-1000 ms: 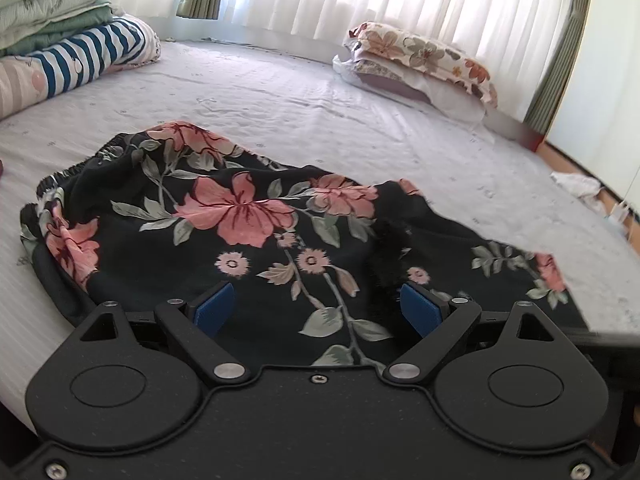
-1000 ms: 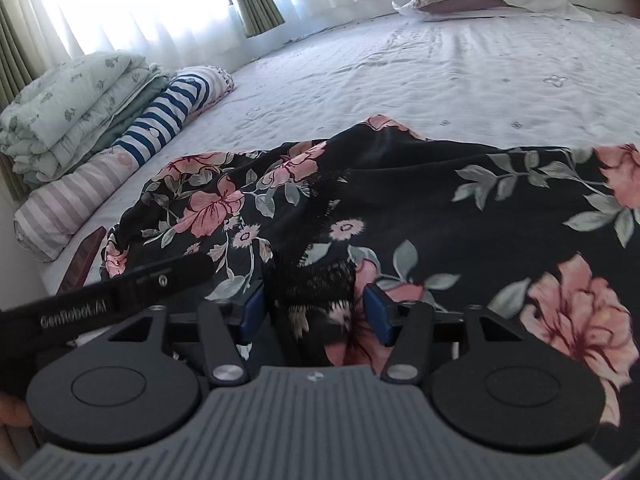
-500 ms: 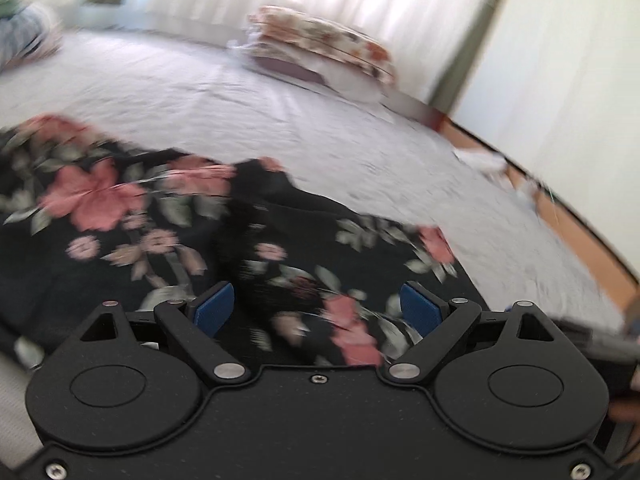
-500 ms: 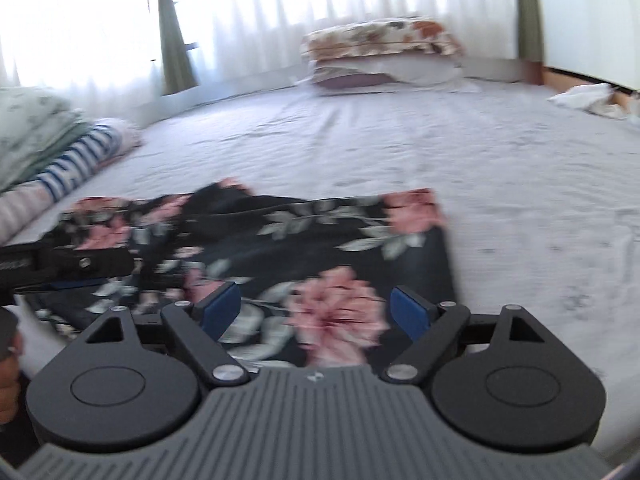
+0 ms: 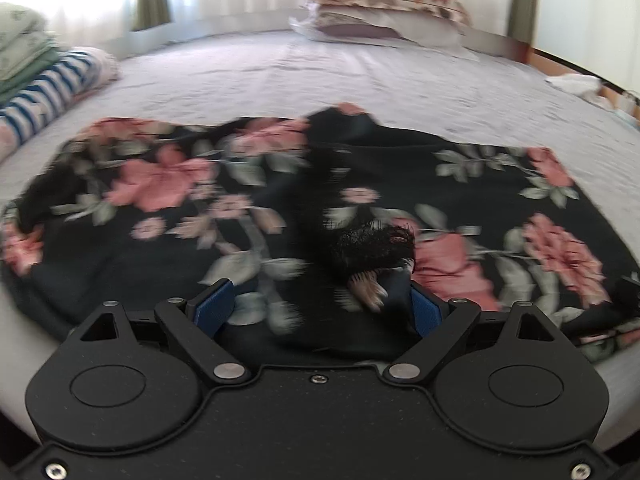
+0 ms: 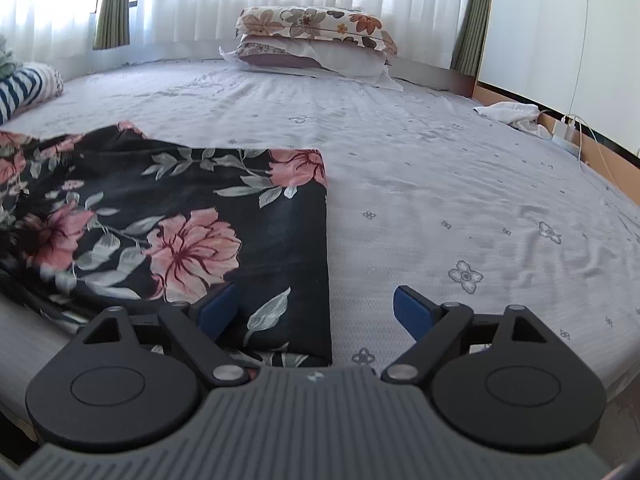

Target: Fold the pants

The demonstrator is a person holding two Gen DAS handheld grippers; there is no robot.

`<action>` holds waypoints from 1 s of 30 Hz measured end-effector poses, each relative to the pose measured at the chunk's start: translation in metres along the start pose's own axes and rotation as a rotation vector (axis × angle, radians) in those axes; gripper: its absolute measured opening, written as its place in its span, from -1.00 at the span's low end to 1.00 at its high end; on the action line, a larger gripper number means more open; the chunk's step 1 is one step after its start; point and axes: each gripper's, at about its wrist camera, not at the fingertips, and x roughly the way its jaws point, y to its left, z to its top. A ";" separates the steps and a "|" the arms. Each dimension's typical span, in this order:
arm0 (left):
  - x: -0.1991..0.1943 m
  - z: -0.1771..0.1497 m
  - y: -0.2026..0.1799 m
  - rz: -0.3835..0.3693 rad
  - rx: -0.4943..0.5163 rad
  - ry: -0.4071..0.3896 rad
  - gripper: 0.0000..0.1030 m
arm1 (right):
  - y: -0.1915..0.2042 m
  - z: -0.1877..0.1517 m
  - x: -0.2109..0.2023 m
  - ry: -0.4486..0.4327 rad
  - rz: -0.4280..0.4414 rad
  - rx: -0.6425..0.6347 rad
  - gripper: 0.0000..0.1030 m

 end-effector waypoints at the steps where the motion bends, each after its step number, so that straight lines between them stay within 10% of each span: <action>1: -0.002 -0.002 0.005 0.024 -0.004 -0.006 0.76 | 0.002 -0.001 0.001 0.001 0.000 -0.010 0.80; 22: -0.012 0.008 0.069 0.100 -0.161 0.010 0.80 | 0.001 -0.011 0.012 0.004 0.050 0.086 0.96; 30: -0.009 0.011 0.080 0.121 -0.180 0.018 0.80 | 0.007 0.000 -0.012 -0.140 0.133 0.129 0.96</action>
